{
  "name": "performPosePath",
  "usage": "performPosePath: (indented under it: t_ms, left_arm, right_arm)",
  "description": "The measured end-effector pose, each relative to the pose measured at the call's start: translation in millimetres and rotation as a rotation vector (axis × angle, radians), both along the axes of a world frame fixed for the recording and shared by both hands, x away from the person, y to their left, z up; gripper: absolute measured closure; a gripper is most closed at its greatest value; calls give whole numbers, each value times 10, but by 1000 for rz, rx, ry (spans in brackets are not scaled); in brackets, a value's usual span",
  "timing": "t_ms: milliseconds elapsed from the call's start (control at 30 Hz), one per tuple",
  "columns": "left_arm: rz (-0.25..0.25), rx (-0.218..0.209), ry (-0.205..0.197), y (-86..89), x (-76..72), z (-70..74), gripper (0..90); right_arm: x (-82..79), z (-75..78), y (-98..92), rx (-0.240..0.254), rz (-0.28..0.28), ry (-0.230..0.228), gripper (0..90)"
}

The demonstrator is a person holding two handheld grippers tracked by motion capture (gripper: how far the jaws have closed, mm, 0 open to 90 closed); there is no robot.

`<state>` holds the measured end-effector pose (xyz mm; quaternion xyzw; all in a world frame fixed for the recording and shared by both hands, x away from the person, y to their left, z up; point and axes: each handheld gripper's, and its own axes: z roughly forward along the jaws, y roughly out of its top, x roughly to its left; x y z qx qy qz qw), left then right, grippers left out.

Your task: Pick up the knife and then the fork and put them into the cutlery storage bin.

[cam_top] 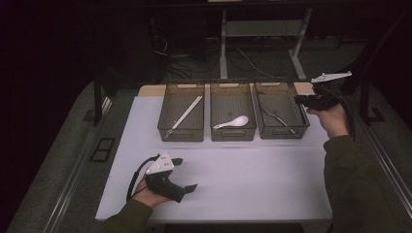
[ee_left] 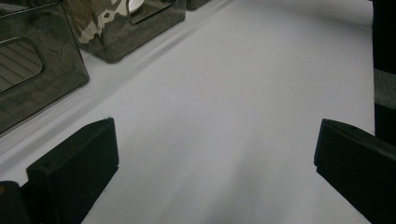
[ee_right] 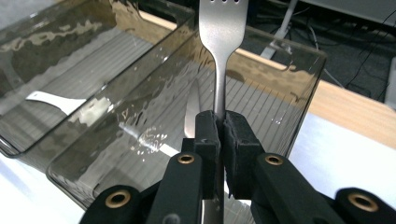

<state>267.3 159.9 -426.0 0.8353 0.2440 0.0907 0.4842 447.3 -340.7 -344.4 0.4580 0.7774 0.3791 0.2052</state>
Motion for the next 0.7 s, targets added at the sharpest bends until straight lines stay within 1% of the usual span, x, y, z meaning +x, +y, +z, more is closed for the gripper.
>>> performPosePath:
  t_ms: [300, 600, 700]
  left_arm:
    - [-3, 2, 1, -7, -1, -5, 0]
    - [-5, 2, 0, -11, -2, -9, 0]
    - [-5, 3, 1, -14, -3, -9, 0]
  right_arm:
    - [24, -195, -2, -3, -3, 41, 844]
    - [40, -306, 27, -19, 7, 68, 844]
    - [46, -353, 35, -34, 11, 80, 844]
